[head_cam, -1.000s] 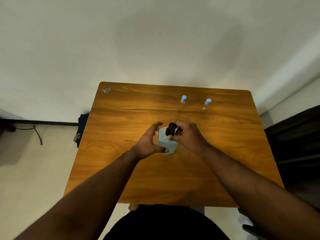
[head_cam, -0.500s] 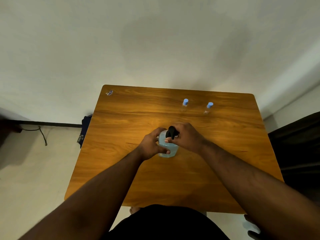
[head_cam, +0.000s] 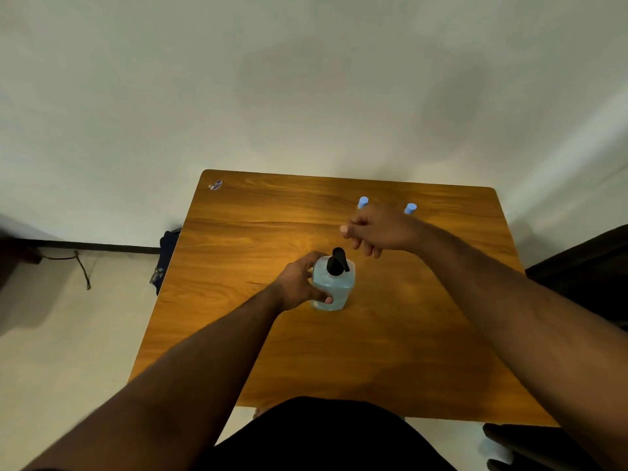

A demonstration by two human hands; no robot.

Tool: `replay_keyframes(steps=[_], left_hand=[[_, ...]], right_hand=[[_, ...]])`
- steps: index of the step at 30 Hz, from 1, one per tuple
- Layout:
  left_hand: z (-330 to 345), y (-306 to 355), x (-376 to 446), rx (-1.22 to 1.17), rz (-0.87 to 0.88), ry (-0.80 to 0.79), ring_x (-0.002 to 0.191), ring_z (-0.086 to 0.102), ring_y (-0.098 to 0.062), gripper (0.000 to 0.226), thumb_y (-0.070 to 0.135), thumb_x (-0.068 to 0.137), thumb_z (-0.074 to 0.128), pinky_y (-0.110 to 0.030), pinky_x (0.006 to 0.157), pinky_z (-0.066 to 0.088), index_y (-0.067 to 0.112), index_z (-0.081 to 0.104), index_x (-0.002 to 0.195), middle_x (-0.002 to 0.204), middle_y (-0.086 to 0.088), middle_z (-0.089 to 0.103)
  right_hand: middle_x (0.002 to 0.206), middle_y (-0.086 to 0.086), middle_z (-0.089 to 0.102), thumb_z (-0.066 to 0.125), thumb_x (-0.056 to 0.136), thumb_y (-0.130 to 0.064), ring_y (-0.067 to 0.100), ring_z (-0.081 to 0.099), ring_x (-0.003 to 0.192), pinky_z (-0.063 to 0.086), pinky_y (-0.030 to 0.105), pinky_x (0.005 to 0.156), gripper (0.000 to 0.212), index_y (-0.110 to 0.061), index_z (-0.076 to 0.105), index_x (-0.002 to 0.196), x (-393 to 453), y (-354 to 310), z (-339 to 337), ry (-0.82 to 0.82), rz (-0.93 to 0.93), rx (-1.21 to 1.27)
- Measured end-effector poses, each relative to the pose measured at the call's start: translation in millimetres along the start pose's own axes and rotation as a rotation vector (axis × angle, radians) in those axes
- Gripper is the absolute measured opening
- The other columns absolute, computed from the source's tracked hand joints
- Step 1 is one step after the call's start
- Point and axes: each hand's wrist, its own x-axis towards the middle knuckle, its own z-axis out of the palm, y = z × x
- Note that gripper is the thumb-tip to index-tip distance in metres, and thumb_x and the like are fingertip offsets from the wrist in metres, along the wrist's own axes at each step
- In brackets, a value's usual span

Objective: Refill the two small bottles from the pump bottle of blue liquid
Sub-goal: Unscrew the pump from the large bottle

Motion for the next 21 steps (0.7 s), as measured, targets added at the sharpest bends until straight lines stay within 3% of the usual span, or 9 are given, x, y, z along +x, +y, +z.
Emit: replay_keyframes(steps=[2, 4, 8, 13, 18, 21], left_hand=[[1, 0, 0, 0.001, -0.005, 0.0, 0.11, 0.054, -0.008, 0.082, 0.001, 0.061, 0.087, -0.016, 0.076, 0.051, 0.024, 0.049, 0.13, 0.119, 0.011, 0.058], [2, 0, 0, 0.012, -0.006, -0.003, 0.111, 0.055, -0.011, 0.079, 0.003, 0.061, 0.088, -0.021, 0.079, 0.052, 0.026, 0.05, 0.127, 0.121, 0.008, 0.059], [1, 3, -1, 0.064, 0.007, 0.01, 0.112, 0.053, -0.01, 0.077, 0.006, 0.061, 0.088, -0.016, 0.08, 0.048, 0.03, 0.049, 0.123, 0.118, 0.009, 0.058], [1, 3, -3, 0.054, 0.007, 0.015, 0.099, 0.054, 0.004, 0.08, 0.001, 0.063, 0.087, -0.004, 0.07, 0.047, 0.026, 0.047, 0.127, 0.11, 0.02, 0.056], [2, 1, -2, 0.072, -0.001, 0.019, 0.112, 0.05, -0.01, 0.08, 0.006, 0.062, 0.088, -0.021, 0.083, 0.049, 0.029, 0.048, 0.127, 0.118, 0.011, 0.056], [2, 1, -2, 0.07, -0.012, 0.018, 0.112, 0.051, -0.01, 0.08, 0.004, 0.062, 0.088, -0.019, 0.081, 0.047, 0.03, 0.047, 0.127, 0.118, 0.011, 0.056]], right_hand=[[0.071, 0.005, 0.067, 0.045, 0.087, -0.064, 0.02, 0.066, 0.062, 0.054, 0.03, 0.058, 0.056, -0.011, 0.065, 0.084, -3, -16, 11, 0.022, 0.07, -0.152], [0.067, 0.003, 0.062, 0.051, 0.079, -0.07, 0.017, 0.061, 0.061, 0.051, 0.032, 0.062, 0.062, -0.01, 0.062, 0.079, -2, -30, 30, -0.015, 0.073, -0.422], [0.1, 0.004, 0.06, 0.064, 0.085, -0.035, 0.019, 0.057, 0.089, 0.049, 0.034, 0.074, 0.031, -0.012, 0.057, 0.104, 3, -48, 47, 0.024, 0.058, -0.725], [0.104, 0.001, 0.061, 0.064, 0.085, -0.021, 0.017, 0.056, 0.092, 0.053, 0.035, 0.08, 0.023, -0.016, 0.059, 0.108, 5, -45, 44, -0.098, -0.115, -0.788], [0.092, -0.004, 0.054, 0.066, 0.076, -0.056, 0.015, 0.054, 0.088, 0.051, 0.035, 0.075, 0.05, -0.019, 0.055, 0.107, -1, -35, 44, 0.016, -0.048, -0.776], [0.099, -0.001, 0.06, 0.065, 0.083, -0.045, 0.016, 0.056, 0.091, 0.051, 0.033, 0.074, 0.036, -0.018, 0.058, 0.106, 0, -34, 48, 0.026, -0.096, -0.822]])
